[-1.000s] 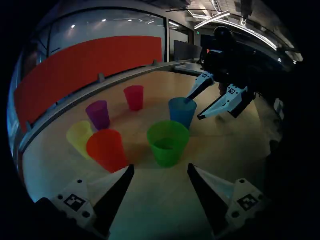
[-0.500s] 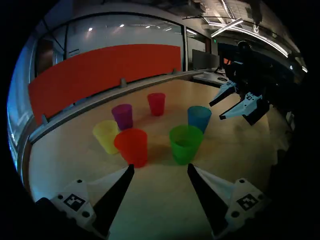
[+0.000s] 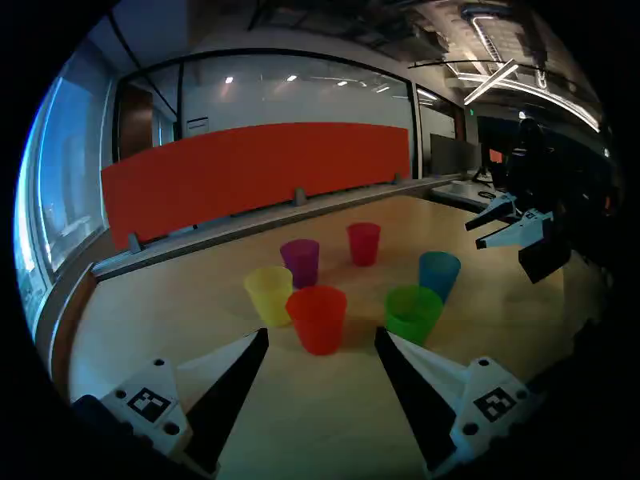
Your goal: Pour water
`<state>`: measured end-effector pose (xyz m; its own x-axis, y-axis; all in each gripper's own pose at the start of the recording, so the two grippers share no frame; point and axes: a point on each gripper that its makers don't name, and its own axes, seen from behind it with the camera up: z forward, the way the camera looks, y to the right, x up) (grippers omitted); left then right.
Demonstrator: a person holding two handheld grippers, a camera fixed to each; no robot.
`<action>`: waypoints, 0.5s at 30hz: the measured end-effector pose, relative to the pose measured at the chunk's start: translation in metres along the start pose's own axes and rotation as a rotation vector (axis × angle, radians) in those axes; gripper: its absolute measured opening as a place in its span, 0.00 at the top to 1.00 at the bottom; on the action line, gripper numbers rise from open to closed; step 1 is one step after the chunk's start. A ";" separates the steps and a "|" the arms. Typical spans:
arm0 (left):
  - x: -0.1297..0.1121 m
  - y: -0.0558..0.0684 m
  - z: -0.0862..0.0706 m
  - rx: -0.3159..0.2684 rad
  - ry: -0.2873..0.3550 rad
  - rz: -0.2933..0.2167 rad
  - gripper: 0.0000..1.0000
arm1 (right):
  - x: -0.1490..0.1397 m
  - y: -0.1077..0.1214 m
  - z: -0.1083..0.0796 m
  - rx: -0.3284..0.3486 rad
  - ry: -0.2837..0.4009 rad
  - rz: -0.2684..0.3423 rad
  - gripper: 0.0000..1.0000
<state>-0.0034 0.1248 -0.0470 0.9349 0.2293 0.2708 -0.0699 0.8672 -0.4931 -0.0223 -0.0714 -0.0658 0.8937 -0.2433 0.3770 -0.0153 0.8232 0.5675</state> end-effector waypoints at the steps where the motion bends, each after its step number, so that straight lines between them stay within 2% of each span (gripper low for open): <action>1: 0.002 -0.004 -0.001 0.015 0.010 -0.009 0.01 | 0.002 0.003 -0.001 -0.013 0.010 0.009 0.00; 8: 0.014 -0.026 -0.006 0.098 0.074 -0.069 0.01 | 0.020 0.020 -0.007 -0.109 0.081 0.049 0.00; 15: 0.024 -0.039 -0.008 0.163 0.131 -0.100 0.01 | 0.028 0.034 -0.005 -0.194 0.129 0.076 0.00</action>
<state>0.0248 0.0927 -0.0281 0.9765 0.0884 0.1966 -0.0200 0.9452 -0.3257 0.0045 -0.0477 -0.0392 0.9433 -0.1198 0.3094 -0.0091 0.9229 0.3850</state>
